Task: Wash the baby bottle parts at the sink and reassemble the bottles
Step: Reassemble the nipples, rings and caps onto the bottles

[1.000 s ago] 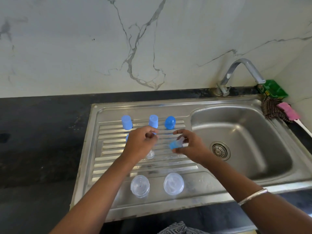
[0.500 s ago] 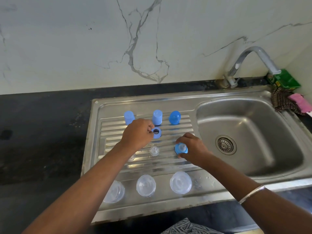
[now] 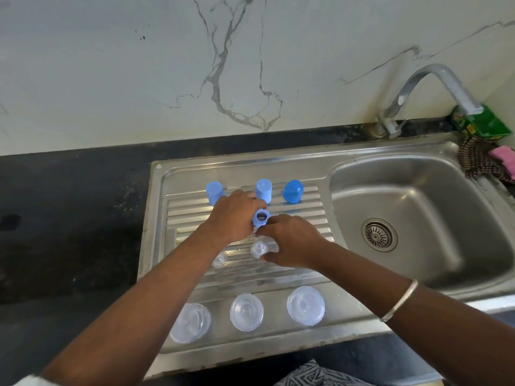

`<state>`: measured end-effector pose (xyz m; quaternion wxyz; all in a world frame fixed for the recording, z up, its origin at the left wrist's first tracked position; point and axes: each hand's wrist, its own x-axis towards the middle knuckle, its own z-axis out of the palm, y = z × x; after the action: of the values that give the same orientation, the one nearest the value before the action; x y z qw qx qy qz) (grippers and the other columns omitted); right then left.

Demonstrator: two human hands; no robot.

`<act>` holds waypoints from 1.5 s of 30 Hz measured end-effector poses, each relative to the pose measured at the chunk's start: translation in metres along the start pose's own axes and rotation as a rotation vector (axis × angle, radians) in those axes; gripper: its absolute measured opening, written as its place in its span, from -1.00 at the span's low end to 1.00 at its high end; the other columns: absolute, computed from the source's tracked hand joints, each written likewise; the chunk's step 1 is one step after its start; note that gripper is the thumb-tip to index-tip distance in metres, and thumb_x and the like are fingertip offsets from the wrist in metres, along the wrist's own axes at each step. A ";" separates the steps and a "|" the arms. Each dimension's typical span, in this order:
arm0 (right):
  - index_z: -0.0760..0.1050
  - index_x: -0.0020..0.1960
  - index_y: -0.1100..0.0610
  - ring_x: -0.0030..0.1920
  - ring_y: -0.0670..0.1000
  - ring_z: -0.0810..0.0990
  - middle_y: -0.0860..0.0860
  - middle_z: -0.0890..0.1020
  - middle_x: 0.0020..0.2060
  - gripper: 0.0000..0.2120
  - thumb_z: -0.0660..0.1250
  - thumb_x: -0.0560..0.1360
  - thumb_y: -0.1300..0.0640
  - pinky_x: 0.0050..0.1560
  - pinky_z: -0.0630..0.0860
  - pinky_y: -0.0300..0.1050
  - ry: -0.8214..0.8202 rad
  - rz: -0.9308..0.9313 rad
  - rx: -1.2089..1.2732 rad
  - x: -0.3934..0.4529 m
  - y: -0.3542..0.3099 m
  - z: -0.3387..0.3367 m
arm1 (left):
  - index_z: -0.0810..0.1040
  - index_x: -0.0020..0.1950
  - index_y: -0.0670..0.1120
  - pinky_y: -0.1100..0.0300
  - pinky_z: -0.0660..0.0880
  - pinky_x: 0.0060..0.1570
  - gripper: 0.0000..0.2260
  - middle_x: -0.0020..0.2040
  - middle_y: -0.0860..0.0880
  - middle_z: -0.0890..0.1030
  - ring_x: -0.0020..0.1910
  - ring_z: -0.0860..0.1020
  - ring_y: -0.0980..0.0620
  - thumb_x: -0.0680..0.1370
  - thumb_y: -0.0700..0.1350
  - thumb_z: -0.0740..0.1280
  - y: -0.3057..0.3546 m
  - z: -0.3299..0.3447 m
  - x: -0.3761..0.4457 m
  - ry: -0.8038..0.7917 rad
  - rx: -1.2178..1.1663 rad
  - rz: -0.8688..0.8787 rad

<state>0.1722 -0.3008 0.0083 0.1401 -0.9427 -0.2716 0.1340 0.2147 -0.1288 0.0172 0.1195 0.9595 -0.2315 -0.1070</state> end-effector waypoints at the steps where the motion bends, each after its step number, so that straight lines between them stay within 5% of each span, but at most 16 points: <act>1: 0.55 0.21 -0.05 0.11 0.07 0.57 -0.05 0.60 0.13 -0.65 0.41 0.44 -0.09 0.00 0.50 -0.06 -0.028 -0.019 -0.033 0.004 -0.003 0.001 | 0.62 0.17 0.14 0.03 0.49 -0.12 -0.71 0.07 0.07 0.59 0.09 0.51 -0.02 0.52 -0.16 0.31 0.000 0.001 0.000 -0.012 0.007 0.013; 10: 0.51 0.07 0.04 -0.03 0.10 0.59 0.02 0.60 -0.03 -0.87 0.31 0.52 0.12 -0.16 0.48 -0.07 -0.084 0.026 -0.041 0.010 -0.008 0.019 | 0.58 0.17 -0.03 -0.06 0.51 0.00 -0.71 0.04 -0.07 0.52 0.04 0.48 -0.12 0.47 -0.25 0.34 0.002 0.012 0.014 -0.124 0.048 0.081; 16: 0.59 0.14 0.01 -0.17 0.13 0.57 0.03 0.58 -0.13 -0.67 0.37 0.39 0.21 -0.25 0.43 -0.11 0.183 0.038 0.205 -0.029 0.006 -0.004 | 0.48 -0.14 -0.03 0.07 0.47 -0.22 -0.87 -0.12 -0.04 0.45 -0.09 0.48 -0.06 0.43 -0.19 0.41 0.006 0.019 0.016 -0.119 0.016 0.067; 20: 0.70 0.07 -0.01 -0.18 0.04 0.60 0.07 0.59 -0.15 -0.67 0.45 0.37 0.26 -0.03 0.53 -0.15 0.305 0.236 0.405 -0.059 0.030 -0.035 | 0.39 -0.18 -0.09 0.15 0.36 -0.25 -0.84 -0.14 -0.02 0.46 -0.10 0.51 -0.07 0.46 -0.25 0.36 0.011 0.023 0.018 -0.131 -0.043 0.031; 23: 0.67 -0.02 -0.14 -0.20 -0.13 0.60 -0.04 0.62 -0.16 -0.74 0.56 0.34 0.10 -0.08 0.46 -0.34 0.250 0.399 0.477 -0.081 0.056 -0.055 | 0.49 -0.02 -0.14 0.12 0.44 -0.14 -0.93 -0.07 -0.04 0.49 -0.05 0.52 -0.10 0.55 -0.16 0.33 0.023 0.016 0.018 -0.051 0.010 0.056; 25: 0.65 -0.07 -0.16 -0.20 -0.14 0.62 -0.06 0.64 -0.20 -0.75 0.60 0.30 0.02 -0.08 0.49 -0.29 0.152 0.424 0.528 -0.096 0.073 -0.068 | 0.49 0.02 -0.09 0.10 0.46 -0.10 -0.88 -0.05 -0.03 0.50 -0.07 0.52 -0.06 0.56 -0.08 0.37 0.041 0.008 0.018 -0.002 -0.073 0.073; 27: 0.67 -0.07 -0.01 -0.20 -0.01 0.68 0.04 0.66 -0.24 -0.76 0.59 0.28 0.10 -0.11 0.59 -0.20 0.043 0.406 0.904 -0.105 0.089 -0.077 | 0.51 0.00 0.00 0.22 0.46 -0.09 -0.83 -0.09 0.03 0.53 -0.11 0.54 0.04 0.52 -0.03 0.46 0.066 -0.004 0.020 0.048 -0.302 0.075; 28: 0.66 -0.09 0.07 -0.21 0.05 0.69 0.09 0.64 -0.27 -0.79 0.58 0.29 0.17 -0.14 0.62 -0.17 0.051 0.422 1.080 -0.109 0.099 -0.077 | 0.57 0.04 0.00 0.32 0.48 -0.09 -0.79 -0.09 0.02 0.60 -0.12 0.59 0.09 0.48 -0.03 0.51 0.082 -0.009 0.026 0.071 -0.517 0.029; 31: 0.60 -0.27 0.18 -0.34 -0.02 0.63 0.08 0.62 -0.36 -0.88 0.53 0.36 0.24 -0.24 0.60 -0.23 0.109 0.734 0.821 -0.121 0.146 -0.057 | 0.61 0.06 -0.09 0.19 0.64 -0.15 -0.71 -0.06 -0.17 0.70 -0.19 0.70 0.00 0.41 -0.07 0.58 0.129 -0.017 0.043 0.112 -1.275 -0.376; 33: 0.61 -0.31 0.18 -0.37 -0.05 0.66 0.02 0.65 -0.42 -0.88 0.52 0.35 0.17 -0.26 0.59 -0.26 0.044 0.898 0.610 -0.131 0.166 -0.048 | 0.59 0.02 -0.16 0.04 0.67 -0.10 -0.64 -0.11 -0.15 0.68 -0.28 0.65 -0.03 0.37 -0.04 0.62 0.145 -0.009 0.053 0.081 -1.132 -0.506; 35: 0.63 -0.24 0.19 -0.30 0.06 0.70 0.08 0.66 -0.38 -0.81 0.58 0.28 0.13 -0.18 0.65 -0.14 -0.001 0.756 0.856 -0.144 0.175 -0.052 | 0.61 -0.02 -0.15 0.06 0.66 -0.18 -0.60 -0.19 -0.09 0.68 -0.35 0.62 0.00 0.31 0.02 0.64 0.158 -0.006 0.060 -0.046 -0.962 -0.488; 37: 0.61 -0.17 0.17 -0.23 0.09 0.69 0.14 0.64 -0.28 -0.81 0.56 0.32 0.11 -0.20 0.63 -0.13 0.001 0.626 1.215 -0.148 0.179 -0.060 | 0.65 -0.17 -0.05 0.20 0.59 -0.34 -0.64 -0.33 -0.03 0.66 -0.39 0.65 0.03 0.25 0.15 0.63 0.174 -0.010 0.065 -0.126 -1.079 -0.460; 40: 0.55 -0.18 0.17 -0.33 0.01 0.66 0.09 0.64 -0.29 -0.91 0.44 0.47 0.22 -0.34 0.60 -0.21 -0.057 0.826 0.997 -0.160 0.204 -0.056 | 0.59 -0.27 -0.13 0.25 0.51 -0.45 -0.63 -0.47 -0.04 0.60 -0.47 0.63 0.03 0.32 0.14 0.60 0.207 -0.001 0.075 -0.082 -0.973 -0.560; 42: 0.51 -0.30 0.13 -0.42 0.00 0.61 0.09 0.63 -0.35 -0.80 0.47 0.45 0.18 -0.42 0.54 -0.25 -0.019 0.924 0.682 -0.169 0.211 -0.047 | 0.55 -0.29 -0.16 0.21 0.56 -0.43 -0.63 -0.44 -0.08 0.62 -0.44 0.66 0.00 0.37 0.09 0.58 0.223 0.013 0.075 -0.084 -0.785 -0.594; 45: 0.56 -0.35 0.20 -0.54 0.01 0.56 0.10 0.65 -0.46 -0.75 0.54 0.40 0.12 -0.47 0.50 -0.25 0.198 0.847 0.898 -0.178 0.211 -0.041 | 0.54 -0.11 -0.16 0.18 0.62 -0.35 -0.71 -0.24 -0.13 0.67 -0.33 0.70 -0.03 0.48 0.04 0.50 0.245 0.031 0.076 -0.114 -1.034 -0.675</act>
<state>0.1402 -0.5785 0.0062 0.4818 -0.8258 0.2225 0.1910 0.1705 -0.3823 0.0447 0.5160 0.7905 0.1604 -0.2882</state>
